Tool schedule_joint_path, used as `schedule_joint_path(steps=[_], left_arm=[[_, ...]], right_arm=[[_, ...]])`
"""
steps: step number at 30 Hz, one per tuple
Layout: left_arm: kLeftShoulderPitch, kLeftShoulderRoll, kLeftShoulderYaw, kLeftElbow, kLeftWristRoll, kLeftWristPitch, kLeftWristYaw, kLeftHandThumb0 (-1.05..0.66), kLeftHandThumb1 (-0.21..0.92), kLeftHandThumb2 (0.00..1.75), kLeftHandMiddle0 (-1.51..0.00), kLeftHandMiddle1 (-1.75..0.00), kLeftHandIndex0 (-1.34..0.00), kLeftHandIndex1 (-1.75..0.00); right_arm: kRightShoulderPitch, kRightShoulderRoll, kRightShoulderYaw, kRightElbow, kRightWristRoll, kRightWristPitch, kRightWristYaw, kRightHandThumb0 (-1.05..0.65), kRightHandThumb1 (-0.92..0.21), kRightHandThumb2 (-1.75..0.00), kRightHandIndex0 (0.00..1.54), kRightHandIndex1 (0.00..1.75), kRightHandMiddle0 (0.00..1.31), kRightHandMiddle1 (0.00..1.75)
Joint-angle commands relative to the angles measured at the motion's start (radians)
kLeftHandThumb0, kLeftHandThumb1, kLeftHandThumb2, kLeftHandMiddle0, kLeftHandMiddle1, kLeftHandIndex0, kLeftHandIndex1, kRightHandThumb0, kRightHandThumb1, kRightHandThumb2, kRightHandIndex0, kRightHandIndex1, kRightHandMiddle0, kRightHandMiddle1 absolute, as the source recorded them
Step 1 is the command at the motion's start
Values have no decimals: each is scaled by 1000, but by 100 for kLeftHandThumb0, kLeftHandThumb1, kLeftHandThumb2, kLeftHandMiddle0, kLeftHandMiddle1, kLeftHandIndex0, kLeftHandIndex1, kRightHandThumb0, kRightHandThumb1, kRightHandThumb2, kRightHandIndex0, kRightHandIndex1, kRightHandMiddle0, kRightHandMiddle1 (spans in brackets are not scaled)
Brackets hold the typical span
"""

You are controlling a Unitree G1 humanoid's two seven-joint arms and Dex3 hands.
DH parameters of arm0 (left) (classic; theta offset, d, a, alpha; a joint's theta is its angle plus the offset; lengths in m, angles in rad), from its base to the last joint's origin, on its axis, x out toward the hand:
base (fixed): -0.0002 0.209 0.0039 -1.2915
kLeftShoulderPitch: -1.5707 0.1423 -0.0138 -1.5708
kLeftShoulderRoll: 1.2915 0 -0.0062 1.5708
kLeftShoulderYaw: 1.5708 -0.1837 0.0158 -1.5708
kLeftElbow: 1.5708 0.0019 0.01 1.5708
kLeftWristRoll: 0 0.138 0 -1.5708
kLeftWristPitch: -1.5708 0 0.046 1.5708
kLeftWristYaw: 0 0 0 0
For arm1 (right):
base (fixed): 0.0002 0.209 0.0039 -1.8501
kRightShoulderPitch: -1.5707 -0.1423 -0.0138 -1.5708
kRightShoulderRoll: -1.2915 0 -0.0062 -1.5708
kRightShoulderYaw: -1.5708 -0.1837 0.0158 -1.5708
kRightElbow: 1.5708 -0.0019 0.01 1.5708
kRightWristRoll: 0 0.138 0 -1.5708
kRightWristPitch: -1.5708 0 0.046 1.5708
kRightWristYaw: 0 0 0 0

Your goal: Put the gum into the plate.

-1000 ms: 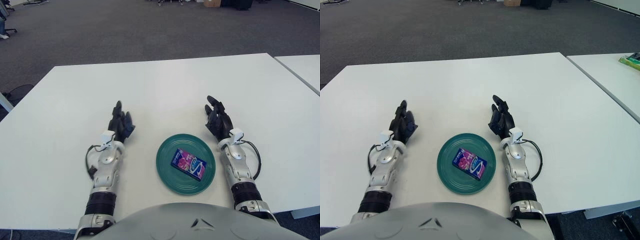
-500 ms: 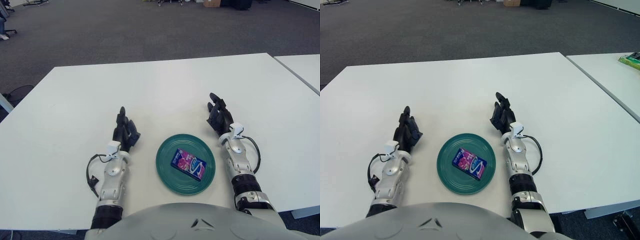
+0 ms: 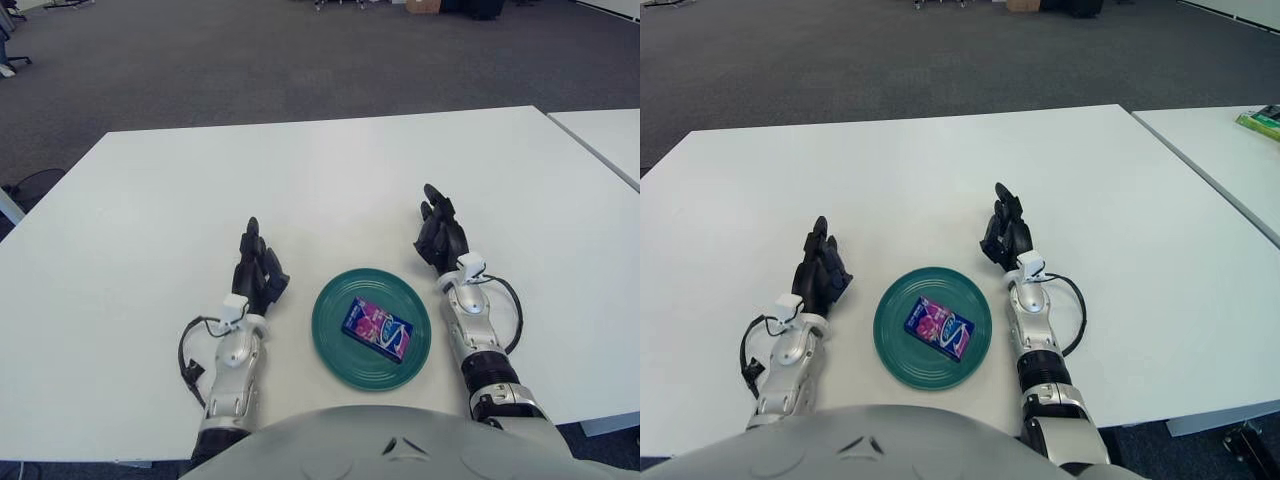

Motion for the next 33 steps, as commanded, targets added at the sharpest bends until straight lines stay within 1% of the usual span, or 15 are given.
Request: schedule_joint_path(steps=[1, 4, 7, 10, 13, 16, 22, 26, 28, 32, 33], left_arm=[[50, -12, -7, -4, -19, -69, -22, -96, 92, 97, -10, -1, -1, -28], [65, -17, -8, 15, -19, -123, -25, -97, 92, 95, -13, -2, 0, -39], [69, -20, -8, 36, -20, -164, -28, -98, 92, 94, -15, -2, 0, -45], [72, -23, -9, 55, -19, -198, -29, -99, 92, 93, -15, -2, 0, -48], [56, -26, -1, 97, -22, -240, -29, -101, 92, 93, -16, -2, 0, -53], [43, -30, 6, 122, -28, -260, -26, -102, 92, 93, -17, -2, 0, -57], [54, -45, 9, 139, -10, -317, -1, -102, 92, 92, -17, -1, 0, -60], [75, -50, 6, 124, -3, -338, 11, -101, 92, 92, -17, -1, 0, -60], [72, -49, 10, 121, -5, -341, 18, -100, 92, 92, -18, -1, 0, -61], [112, -57, -3, 97, -7, -363, 25, -99, 92, 92, -19, -2, 0, -64], [123, -60, -7, 92, -9, -368, 27, -99, 92, 92, -20, -2, 0, -64]], right_arm=[[120, 17, 22, 59, -46, -71, -34, -78, -92, -102, 9, 0, 0, 25], [132, 19, 35, 48, -62, -98, -47, -79, -92, -101, 8, 0, 0, 23], [140, 16, 45, 43, -70, -112, -57, -79, -92, -101, 7, 0, 0, 22], [151, 10, 51, 35, -70, -121, -57, -79, -92, -101, 7, 0, 0, 21], [170, 3, 56, 17, -56, -118, -39, -79, -92, -101, 7, 0, 0, 20], [181, -2, 58, 8, -40, -110, -21, -78, -92, -100, 6, 0, 0, 18], [205, -14, 60, -12, -27, -113, 15, -80, -92, -98, 5, 0, 0, 14], [230, -26, 66, -50, -18, -101, 52, -80, -92, -98, 4, 0, 0, 12], [235, -31, 69, -66, -15, -84, 69, -79, -92, -98, 4, 0, 0, 12], [274, -44, 74, -140, 10, -36, 113, -78, -92, -99, 4, 0, 0, 13], [281, -43, 79, -175, 15, -4, 120, -78, -92, -99, 4, 0, 0, 13]])
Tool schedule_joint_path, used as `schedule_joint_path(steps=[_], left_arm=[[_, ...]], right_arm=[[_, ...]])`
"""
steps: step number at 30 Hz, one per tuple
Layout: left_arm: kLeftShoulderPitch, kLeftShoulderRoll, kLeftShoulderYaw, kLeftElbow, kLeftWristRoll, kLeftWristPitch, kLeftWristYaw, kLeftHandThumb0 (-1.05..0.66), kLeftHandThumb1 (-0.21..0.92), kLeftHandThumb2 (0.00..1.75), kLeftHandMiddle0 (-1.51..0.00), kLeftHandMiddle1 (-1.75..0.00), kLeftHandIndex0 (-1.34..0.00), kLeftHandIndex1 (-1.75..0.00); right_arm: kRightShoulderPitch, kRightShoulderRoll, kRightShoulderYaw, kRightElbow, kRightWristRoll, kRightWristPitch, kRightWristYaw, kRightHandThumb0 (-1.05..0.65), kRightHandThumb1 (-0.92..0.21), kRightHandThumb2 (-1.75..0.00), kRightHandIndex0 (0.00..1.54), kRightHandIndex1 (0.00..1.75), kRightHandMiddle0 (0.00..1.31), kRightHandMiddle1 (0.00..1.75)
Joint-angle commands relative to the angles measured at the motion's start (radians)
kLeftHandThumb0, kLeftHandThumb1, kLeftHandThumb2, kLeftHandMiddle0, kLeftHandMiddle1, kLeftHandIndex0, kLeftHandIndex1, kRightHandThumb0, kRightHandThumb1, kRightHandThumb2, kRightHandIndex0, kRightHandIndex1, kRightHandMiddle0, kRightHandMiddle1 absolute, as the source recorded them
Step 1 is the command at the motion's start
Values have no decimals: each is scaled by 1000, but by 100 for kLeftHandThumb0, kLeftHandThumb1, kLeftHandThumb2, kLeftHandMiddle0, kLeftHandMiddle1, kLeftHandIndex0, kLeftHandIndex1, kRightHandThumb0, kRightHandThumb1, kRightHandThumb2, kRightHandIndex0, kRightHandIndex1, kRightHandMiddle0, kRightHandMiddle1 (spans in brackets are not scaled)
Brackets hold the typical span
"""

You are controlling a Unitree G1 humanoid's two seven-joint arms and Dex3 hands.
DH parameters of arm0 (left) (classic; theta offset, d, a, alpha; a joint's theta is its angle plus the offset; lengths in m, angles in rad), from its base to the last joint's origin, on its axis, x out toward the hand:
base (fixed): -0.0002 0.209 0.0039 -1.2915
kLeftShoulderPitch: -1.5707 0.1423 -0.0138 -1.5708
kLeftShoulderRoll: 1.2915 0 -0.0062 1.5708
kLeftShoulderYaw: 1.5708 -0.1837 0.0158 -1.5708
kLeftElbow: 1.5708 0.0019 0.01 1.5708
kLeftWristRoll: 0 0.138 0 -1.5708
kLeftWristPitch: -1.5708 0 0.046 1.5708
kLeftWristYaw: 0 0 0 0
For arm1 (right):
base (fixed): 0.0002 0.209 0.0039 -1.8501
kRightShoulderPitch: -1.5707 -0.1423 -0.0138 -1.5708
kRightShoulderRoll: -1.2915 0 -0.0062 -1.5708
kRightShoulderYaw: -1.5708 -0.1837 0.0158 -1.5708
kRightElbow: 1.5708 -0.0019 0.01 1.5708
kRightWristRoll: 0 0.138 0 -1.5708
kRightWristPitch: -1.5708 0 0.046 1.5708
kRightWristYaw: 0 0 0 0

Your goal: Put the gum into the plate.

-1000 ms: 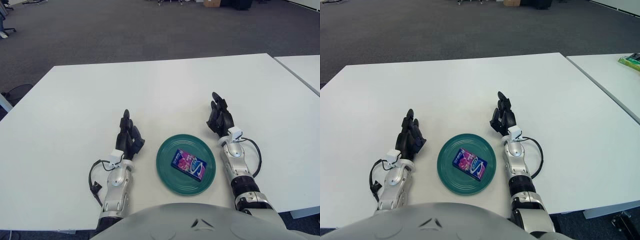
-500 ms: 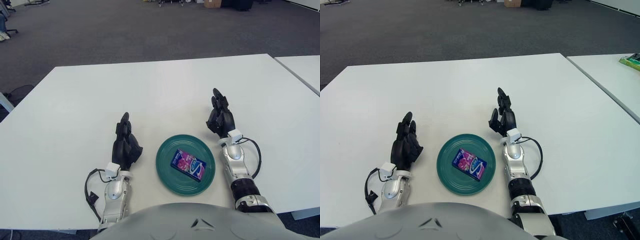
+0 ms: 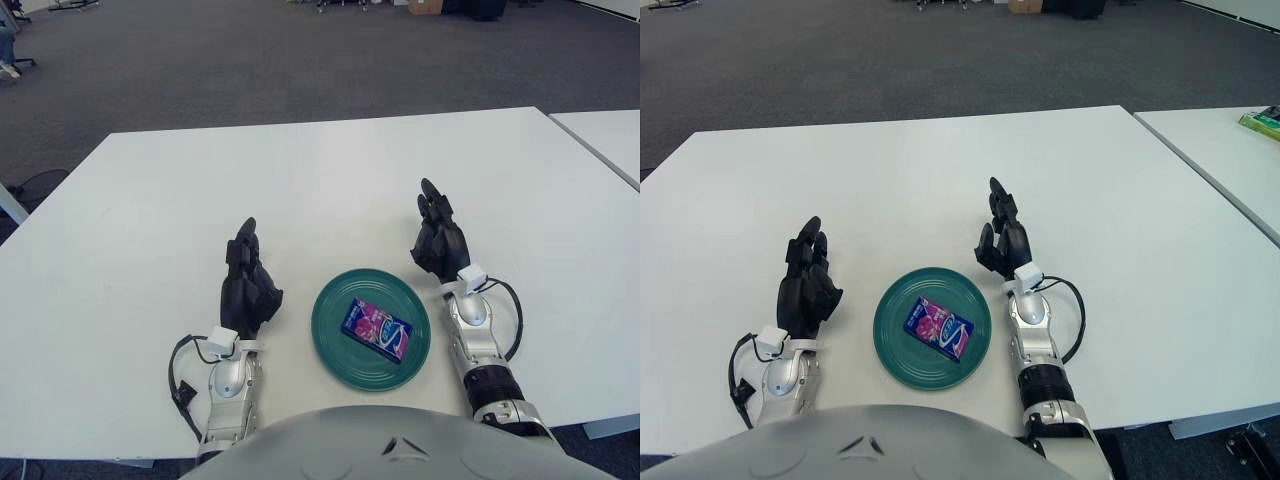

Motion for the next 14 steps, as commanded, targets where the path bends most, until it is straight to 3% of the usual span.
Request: schedule_joint_path(steps=[1, 9, 14], left_arm=[[73, -58, -12, 25, -5, -46, 20, -98, 92, 92, -20, -2, 0, -65], [134, -55, -28, -17, 22, -66, 43, -98, 92, 92, -22, -2, 0, -67], [128, -42, -20, -21, 15, -55, 39, -99, 92, 92, -20, -1, 0, -67]], right_arm=[[174, -21, 16, -33, 20, 95, 43, -77, -92, -99, 4, 0, 0, 13], [303, -48, 63, -444, 18, 427, 60, -71, -92, -99, 3, 0, 0, 13], [323, -54, 79, -561, 15, 545, 60, -66, -92, -100, 3, 0, 0, 15]])
